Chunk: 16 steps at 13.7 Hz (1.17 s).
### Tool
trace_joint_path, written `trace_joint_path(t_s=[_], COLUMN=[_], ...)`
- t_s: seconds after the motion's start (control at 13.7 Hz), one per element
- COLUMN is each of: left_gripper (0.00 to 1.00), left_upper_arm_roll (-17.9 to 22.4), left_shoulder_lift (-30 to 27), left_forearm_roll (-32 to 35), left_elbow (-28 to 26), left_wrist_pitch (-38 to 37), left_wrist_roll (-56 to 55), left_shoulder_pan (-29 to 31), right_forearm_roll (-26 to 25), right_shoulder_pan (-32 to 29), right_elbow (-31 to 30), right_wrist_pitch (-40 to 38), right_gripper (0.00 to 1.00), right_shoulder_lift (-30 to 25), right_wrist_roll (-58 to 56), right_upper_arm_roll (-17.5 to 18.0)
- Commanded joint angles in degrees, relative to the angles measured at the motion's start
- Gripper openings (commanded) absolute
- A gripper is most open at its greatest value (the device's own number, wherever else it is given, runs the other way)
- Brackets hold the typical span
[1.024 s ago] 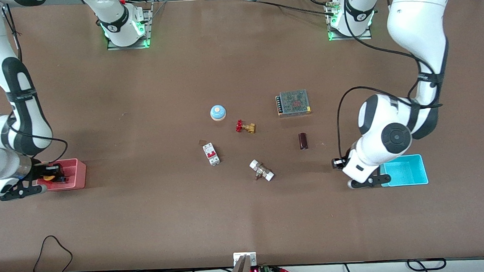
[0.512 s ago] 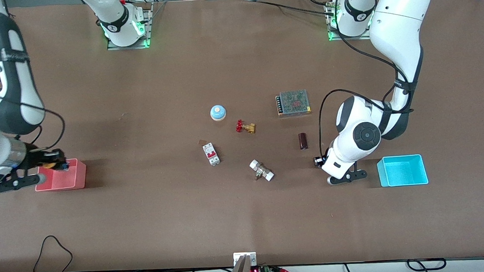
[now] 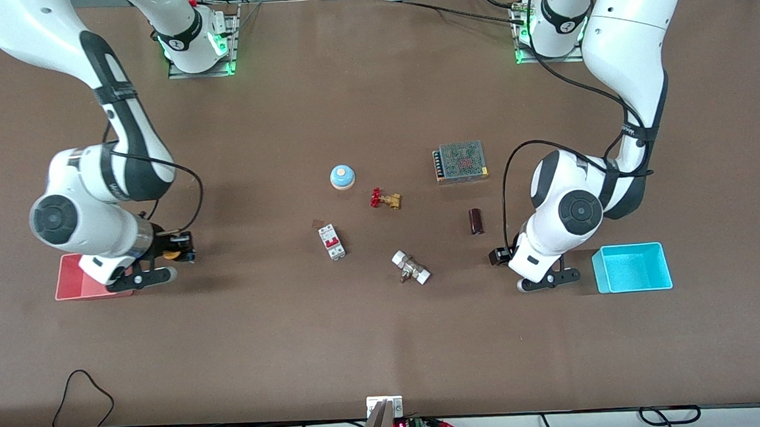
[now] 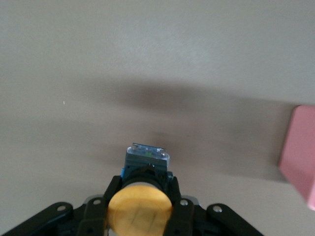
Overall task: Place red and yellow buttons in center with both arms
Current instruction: 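Lift the red button with the left gripper while the right gripper lifts the yellow button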
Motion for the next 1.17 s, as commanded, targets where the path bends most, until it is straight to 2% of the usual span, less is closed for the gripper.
trace_joint_path(t_s=[0.0,0.22,0.66,0.73,0.8,0.88,1.1], left_gripper=[0.99,1.0,1.0,1.0,1.0,1.0,1.0], left_upper_arm_roll=[1.0,1.2,1.2,1.2,1.2,1.1,1.1], left_shoulder_lift=[-5.0,-10.2,-20.9,-22.6,-24.2,-26.0,-30.5], left_forearm_roll=[-0.4,-0.1,0.0,0.1,0.1,0.1,0.1], left_elbow=[-1.2,-1.2,-1.3,-1.3,-1.3,-1.4,-1.5], left_wrist_pitch=[-1.0,-5.4,-14.4,-16.0,-17.3,-18.9,-22.7], left_wrist_roll=[1.5,6.0,15.6,17.2,18.8,21.0,26.7], left_shoulder_pan=[0.4,2.9,8.7,9.7,10.5,11.7,13.9], right_forearm_roll=[1.1,1.5,2.2,2.1,1.9,1.8,1.8], right_shoulder_pan=[1.3,2.0,4.3,4.3,4.3,4.3,4.4], right_elbow=[-0.7,-0.5,-0.5,-0.5,-0.4,-0.4,0.9], right_wrist_pitch=[1.7,3.6,5.3,5.5,5.9,6.1,5.6], right_gripper=[0.17,0.17,0.19,0.22,0.55,1.0,1.0], right_shoulder_lift=[1.1,3.6,4.9,5.0,5.2,5.2,4.5], right_wrist_roll=[0.8,0.8,0.4,0.0,-0.1,-0.1,0.4], right_upper_arm_roll=[-0.3,-0.3,-0.4,-0.4,-0.3,-0.4,-0.4])
